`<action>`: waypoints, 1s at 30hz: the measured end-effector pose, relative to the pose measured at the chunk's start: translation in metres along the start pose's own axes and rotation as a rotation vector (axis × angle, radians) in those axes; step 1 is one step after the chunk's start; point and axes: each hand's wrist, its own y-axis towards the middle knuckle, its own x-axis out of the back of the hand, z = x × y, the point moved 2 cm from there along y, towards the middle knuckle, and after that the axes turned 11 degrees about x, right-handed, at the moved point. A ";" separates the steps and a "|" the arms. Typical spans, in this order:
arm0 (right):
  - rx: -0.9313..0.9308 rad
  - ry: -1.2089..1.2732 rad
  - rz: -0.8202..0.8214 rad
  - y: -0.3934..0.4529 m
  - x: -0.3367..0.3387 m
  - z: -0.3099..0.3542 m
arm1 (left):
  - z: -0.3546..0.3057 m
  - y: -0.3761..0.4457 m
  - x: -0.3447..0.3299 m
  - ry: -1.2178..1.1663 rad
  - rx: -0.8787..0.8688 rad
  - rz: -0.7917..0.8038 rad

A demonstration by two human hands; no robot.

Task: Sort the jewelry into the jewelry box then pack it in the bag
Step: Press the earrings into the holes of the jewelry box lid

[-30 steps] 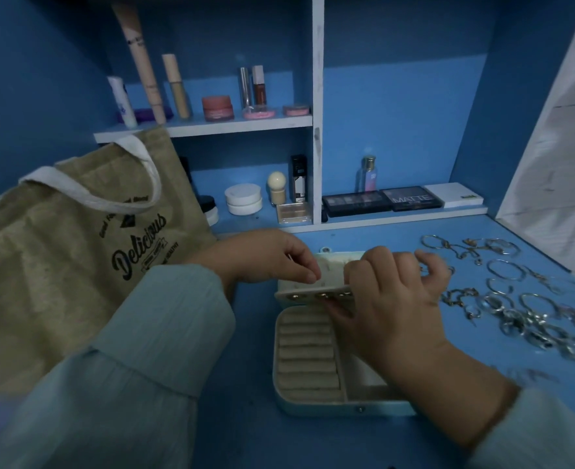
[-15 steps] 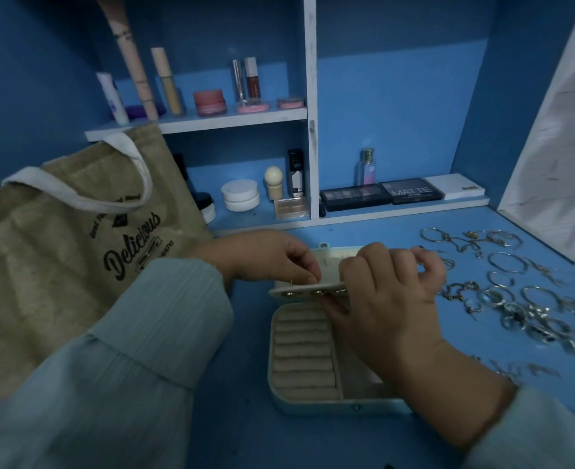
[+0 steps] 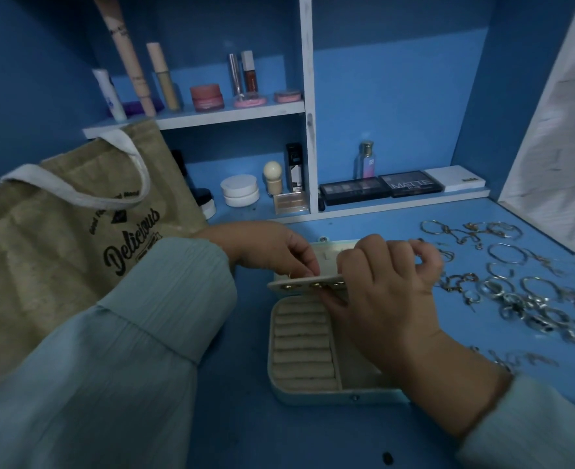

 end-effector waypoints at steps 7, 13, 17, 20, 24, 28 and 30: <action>-0.009 -0.002 0.000 0.000 -0.001 0.000 | -0.001 0.002 0.002 -0.015 -0.018 0.036; -0.014 0.008 -0.013 0.000 -0.001 0.000 | -0.002 0.005 0.004 0.025 -0.014 0.079; -0.016 0.017 -0.020 0.000 -0.001 0.000 | -0.006 0.008 0.005 0.066 -0.006 0.103; -0.009 0.022 -0.012 -0.001 -0.001 0.000 | -0.006 0.010 0.005 0.053 0.002 0.114; -0.009 0.013 -0.010 0.000 -0.002 0.000 | -0.008 0.011 0.004 0.050 0.003 0.117; -0.014 0.013 -0.012 0.000 -0.002 0.000 | -0.011 0.010 0.005 0.108 0.009 0.117; -0.012 0.017 -0.012 0.000 -0.001 0.000 | -0.014 0.009 0.007 0.164 0.008 0.101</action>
